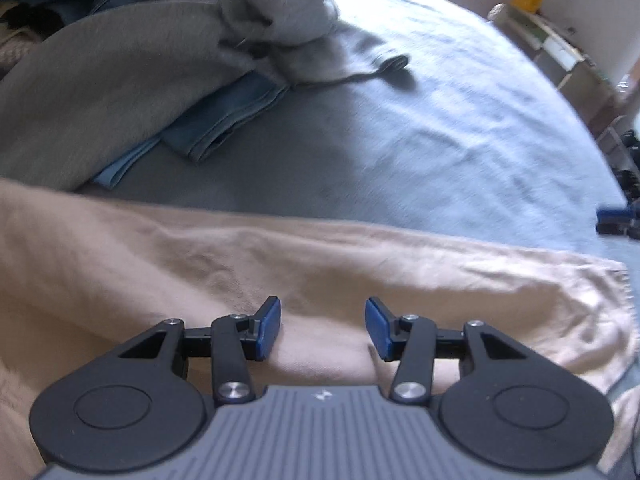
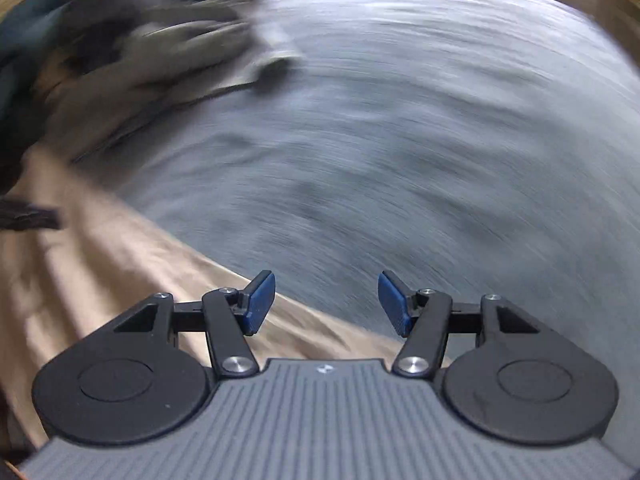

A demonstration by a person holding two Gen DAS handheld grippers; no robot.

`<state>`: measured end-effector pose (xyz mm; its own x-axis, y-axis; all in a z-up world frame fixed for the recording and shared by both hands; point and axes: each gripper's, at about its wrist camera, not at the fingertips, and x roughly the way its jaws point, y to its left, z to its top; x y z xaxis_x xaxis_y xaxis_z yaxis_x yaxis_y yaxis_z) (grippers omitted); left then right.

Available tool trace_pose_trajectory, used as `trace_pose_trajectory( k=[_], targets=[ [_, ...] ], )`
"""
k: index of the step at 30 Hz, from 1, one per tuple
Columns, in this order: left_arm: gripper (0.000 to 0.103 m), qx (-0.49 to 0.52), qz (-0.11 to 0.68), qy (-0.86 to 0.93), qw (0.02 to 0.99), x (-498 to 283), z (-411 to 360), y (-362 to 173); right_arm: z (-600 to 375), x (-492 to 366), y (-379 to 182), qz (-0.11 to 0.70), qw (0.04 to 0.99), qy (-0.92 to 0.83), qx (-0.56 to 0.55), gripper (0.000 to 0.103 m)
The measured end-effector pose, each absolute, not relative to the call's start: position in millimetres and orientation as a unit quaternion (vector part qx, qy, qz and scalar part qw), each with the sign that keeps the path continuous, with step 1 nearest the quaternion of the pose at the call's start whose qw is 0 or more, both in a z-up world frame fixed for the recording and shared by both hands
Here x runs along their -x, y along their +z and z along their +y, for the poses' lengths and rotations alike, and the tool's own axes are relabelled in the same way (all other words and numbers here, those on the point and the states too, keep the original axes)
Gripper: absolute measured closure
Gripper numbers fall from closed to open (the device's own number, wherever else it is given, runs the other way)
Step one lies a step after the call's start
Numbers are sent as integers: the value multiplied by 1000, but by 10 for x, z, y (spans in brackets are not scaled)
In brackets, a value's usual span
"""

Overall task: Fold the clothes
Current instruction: 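Grasp the shirt edge with the right gripper near the left gripper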

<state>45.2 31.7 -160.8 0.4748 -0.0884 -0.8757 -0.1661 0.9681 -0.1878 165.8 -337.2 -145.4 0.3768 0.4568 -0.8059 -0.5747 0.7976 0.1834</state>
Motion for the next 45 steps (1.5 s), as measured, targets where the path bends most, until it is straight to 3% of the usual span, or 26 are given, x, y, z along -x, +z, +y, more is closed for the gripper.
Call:
trace_pose_trajectory(
  k=[9, 19, 23, 28, 31, 33, 39, 45],
  targets=[
    [55, 144, 465, 54, 872, -259, 605, -1505, -1658, -2274, -1890, 444, 726, 523, 54, 48],
    [56, 200, 459, 60, 863, -150, 1274, -1736, -553, -2187, -2203, 478, 680, 541, 127, 57],
    [56, 198, 458, 38, 866, -121, 1391, -1760, -461, -2089, -2167, 482, 667, 545, 162, 70],
    [55, 178, 459, 7, 870, -105, 1437, -1804, -362, -1985, -2117, 489, 648, 548, 202, 72],
    [56, 173, 464, -3, 869, -94, 1441, -1871, -304, -1912, -2079, 489, 639, 549, 228, 92],
    [56, 169, 460, -8, 872, -103, 1447, -1849, -283, -1778, -1987, 462, 655, 539, 259, 99],
    [55, 151, 440, -21, 885, -291, 1464, -1800, -279, -1493, -1644, 340, 732, 471, 355, 100],
    [55, 184, 447, -25, 875, -457, 1585, -2008, -149, -1445, -2092, 312, 736, 418, 431, 99]
  ],
)
